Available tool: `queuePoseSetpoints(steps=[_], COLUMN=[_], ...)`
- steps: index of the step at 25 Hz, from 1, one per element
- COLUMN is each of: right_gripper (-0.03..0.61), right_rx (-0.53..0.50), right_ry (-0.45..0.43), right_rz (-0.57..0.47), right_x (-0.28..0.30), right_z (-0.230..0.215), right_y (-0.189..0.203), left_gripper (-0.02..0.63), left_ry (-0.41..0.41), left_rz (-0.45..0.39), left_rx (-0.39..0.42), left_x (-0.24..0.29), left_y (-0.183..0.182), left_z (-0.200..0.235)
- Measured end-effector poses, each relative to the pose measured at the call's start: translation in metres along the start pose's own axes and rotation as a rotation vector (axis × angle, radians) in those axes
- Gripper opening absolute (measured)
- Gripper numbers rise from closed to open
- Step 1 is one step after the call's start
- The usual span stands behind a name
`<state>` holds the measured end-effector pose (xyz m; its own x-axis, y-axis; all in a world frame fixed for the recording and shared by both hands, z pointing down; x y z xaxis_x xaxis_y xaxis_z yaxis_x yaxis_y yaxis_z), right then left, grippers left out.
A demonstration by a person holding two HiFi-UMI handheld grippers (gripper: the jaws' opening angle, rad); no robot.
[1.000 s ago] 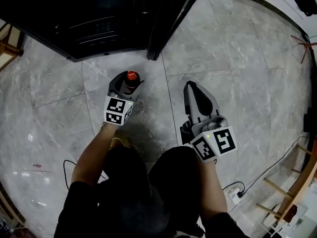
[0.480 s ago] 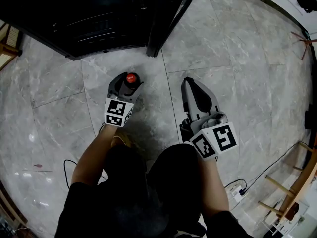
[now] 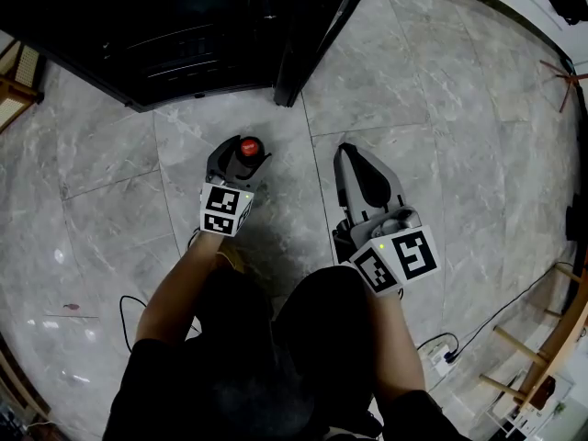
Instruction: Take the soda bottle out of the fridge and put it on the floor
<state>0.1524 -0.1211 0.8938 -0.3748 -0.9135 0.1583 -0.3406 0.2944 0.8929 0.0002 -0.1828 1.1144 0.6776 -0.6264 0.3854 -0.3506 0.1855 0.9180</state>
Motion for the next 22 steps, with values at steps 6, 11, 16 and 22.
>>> queuePoseSetpoints(steps=[6,11,16,22], right_gripper=[0.023,0.023,0.023,0.023], right_rx=[0.001,-0.002,-0.009,0.024], right_ry=[-0.003,-0.007,0.011,0.044], right_rz=[0.002,-0.002,0.007,0.005], right_x=[-0.001,-0.002,-0.002,0.000], right_z=[0.001,0.005,0.001,-0.012], right_y=[0.000,0.000,0.001,0.004], left_gripper=[0.338,0.405,0.407,0.407], left_ry=[-0.010,-0.012,-0.014,-0.020], left_rz=[-0.001,-0.014,-0.013,-0.027], left_rx=[0.005,-0.009,-0.043,-0.099], left_x=[-0.004,-0.014,-0.037,-0.066], left_y=[-0.002,-0.001,-0.005,-0.014], left_z=[0.000,0.000,-0.003,-0.003])
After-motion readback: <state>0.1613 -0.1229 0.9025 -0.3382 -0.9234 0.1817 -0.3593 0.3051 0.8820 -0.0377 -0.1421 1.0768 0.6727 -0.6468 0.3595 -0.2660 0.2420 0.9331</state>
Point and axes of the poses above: the fingertips, and each gripper's own axes: x forward along the fingers, z to its left, y out of its underside, the point moved 4 cm from there along -x, backward along the fingers, and after that the axes turned 12 degrees about x, right-handed, at the moved point
